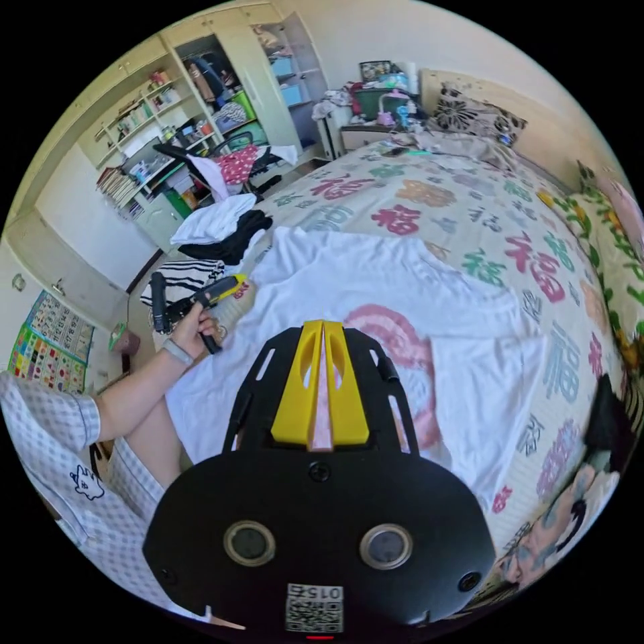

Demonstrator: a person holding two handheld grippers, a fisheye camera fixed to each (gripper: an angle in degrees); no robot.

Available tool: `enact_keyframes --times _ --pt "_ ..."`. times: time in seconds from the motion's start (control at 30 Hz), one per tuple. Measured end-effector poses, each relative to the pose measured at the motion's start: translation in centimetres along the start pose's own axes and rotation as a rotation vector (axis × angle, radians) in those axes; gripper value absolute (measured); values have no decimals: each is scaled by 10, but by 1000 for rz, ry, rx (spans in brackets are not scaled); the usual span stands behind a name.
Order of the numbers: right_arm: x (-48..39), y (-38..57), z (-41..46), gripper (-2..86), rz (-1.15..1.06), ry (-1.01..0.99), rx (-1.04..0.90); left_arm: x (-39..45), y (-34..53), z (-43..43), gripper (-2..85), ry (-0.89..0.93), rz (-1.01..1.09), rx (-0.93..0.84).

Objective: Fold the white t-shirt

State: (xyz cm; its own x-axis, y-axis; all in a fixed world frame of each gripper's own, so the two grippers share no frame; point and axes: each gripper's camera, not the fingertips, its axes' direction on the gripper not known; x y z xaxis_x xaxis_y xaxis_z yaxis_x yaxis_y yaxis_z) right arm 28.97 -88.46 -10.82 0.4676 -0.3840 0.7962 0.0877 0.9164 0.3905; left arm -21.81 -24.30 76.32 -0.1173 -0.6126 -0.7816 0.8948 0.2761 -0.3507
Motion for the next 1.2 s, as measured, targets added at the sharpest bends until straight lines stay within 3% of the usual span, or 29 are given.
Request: enact_keyframes --times 0.23,0.37,0.77,0.93,1.07,1.2 --pt "-69 -134 101 47 -91 73 -54 -41 -39 -21 0 91 -124 -51" --pt "-95 -209 175 70 -76 14 -167 -48 -48 -39 -7 102 -106 -53" --pt "-122 -323 298 92 -32 157 -424 -60 -58 -96 -9 214 -190 -5" --pt "-115 -334 297 9 2 176 -378 -55 -61 -105 -9 206 -181 -2" --pt "-93 -336 269 -4 29 82 -312 -49 -60 -109 -9 221 -170 7" --pt "-53 -324 220 -6 87 -7 -173 -13 -58 -113 -9 252 7 44"
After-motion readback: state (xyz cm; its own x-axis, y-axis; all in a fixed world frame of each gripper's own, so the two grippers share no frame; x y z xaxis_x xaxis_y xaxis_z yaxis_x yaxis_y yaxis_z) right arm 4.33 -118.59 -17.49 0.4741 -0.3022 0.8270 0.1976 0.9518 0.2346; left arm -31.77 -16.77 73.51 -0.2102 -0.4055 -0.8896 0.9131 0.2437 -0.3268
